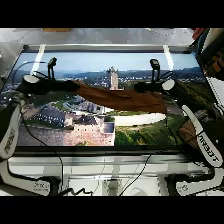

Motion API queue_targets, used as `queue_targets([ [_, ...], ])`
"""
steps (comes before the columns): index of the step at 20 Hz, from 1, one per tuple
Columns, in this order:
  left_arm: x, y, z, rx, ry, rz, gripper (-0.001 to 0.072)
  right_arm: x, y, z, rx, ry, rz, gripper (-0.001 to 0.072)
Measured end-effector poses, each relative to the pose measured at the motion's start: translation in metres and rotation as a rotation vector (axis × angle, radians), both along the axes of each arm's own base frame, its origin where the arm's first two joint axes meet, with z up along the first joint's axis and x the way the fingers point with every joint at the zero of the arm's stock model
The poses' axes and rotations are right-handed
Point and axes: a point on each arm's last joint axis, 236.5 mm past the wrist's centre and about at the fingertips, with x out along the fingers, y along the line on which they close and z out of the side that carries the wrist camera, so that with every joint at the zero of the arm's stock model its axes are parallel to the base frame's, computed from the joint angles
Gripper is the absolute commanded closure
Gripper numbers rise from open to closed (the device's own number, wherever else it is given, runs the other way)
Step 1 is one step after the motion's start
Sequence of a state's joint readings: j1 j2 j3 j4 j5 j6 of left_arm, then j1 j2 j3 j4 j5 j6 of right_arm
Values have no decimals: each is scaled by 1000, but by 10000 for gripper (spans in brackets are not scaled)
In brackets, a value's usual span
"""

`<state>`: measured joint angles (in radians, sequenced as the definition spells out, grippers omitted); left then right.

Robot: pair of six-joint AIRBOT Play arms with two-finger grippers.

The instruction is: Fold the clothes and pants, and hang the long-sleeved shirts on hangers.

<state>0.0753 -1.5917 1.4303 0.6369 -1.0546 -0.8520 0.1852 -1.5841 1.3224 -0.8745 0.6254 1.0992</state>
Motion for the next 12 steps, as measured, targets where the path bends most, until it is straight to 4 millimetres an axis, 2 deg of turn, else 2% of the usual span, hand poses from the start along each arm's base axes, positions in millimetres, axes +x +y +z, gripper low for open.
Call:
queue_targets([
  [2, -20, -3, 26, 18, -27, -55, 690, -7, 25, -3, 3, 4, 40, 704],
  [6, -50, -6, 64, 53, -74, -124, 690, -32, 81, -24, 19, 65, 117, 704],
  [10, -68, -7, 91, 74, -121, -150, 690, -70, 144, -56, 40, 156, 204, 704],
  [12, -73, -4, 96, 99, -136, -153, 689, -91, 179, -62, 63, 184, 254, 704],
])
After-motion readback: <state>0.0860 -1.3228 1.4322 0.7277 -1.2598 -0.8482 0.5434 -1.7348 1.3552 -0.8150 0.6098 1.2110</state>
